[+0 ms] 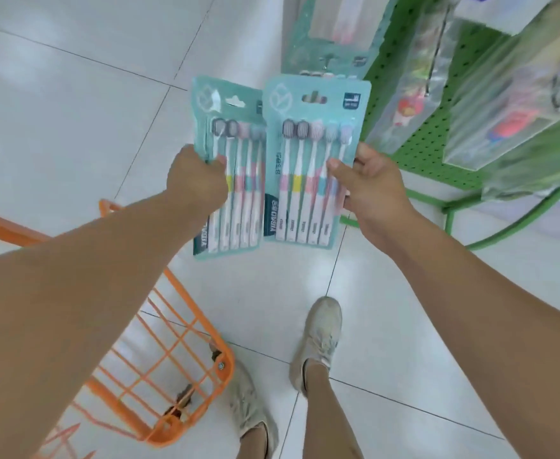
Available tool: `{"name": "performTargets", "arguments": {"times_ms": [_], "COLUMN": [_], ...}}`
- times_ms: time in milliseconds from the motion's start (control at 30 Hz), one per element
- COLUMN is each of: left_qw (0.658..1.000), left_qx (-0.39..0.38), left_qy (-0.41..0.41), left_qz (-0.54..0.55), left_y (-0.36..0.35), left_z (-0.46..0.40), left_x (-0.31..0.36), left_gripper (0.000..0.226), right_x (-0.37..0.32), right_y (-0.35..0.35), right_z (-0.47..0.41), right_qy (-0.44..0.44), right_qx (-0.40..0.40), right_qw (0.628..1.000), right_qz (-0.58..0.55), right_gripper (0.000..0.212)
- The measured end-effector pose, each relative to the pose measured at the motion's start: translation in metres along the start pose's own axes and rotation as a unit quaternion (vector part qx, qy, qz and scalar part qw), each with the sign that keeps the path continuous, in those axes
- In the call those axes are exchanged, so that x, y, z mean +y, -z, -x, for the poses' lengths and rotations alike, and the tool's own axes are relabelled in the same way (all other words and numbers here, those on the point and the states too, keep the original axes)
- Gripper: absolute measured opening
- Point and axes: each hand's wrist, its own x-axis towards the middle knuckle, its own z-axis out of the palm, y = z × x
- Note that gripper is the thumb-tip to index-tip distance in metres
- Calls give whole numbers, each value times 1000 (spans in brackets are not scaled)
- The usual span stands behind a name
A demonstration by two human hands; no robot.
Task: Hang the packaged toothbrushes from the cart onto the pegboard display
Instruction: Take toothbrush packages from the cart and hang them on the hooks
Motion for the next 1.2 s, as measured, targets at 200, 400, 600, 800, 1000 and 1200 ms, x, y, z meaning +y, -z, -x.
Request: {"name": "performTargets", "arguments": {"times_ms": [200, 400, 600, 800, 1000, 1200], "left_qw": [999, 999, 988, 972, 962, 950], "left_qx": [-6, -28, -107, -181, -211, -225], "left_qy": [-33, -33, -37, -47, -62, -70], "left_qz": [5, 17, 101, 142, 163, 204], "left_y": [18, 34, 24, 12, 4, -18], "left_z": [-10, -14, -16, -20, -25, -30], "left_x": [-14, -26, -17, -7, 0, 10], "left_gripper": [16, 21, 15, 16, 19, 19], "right_x": [1, -13, -9, -7, -9, -22], "right_y": [-5, -10, -11, -21, -20, -35], "right_z": [-24, -45, -72, -85, -68, -4], "right_qy": [9, 24, 0, -61, -108, -68], "right_qx": [53, 63, 121, 153, 178, 27], "right_qw": [998, 998, 992, 985, 978, 994], "right_qz": [-14, -2, 34, 46, 32, -85], "right_gripper": [20, 18, 24, 24, 42, 34]}}
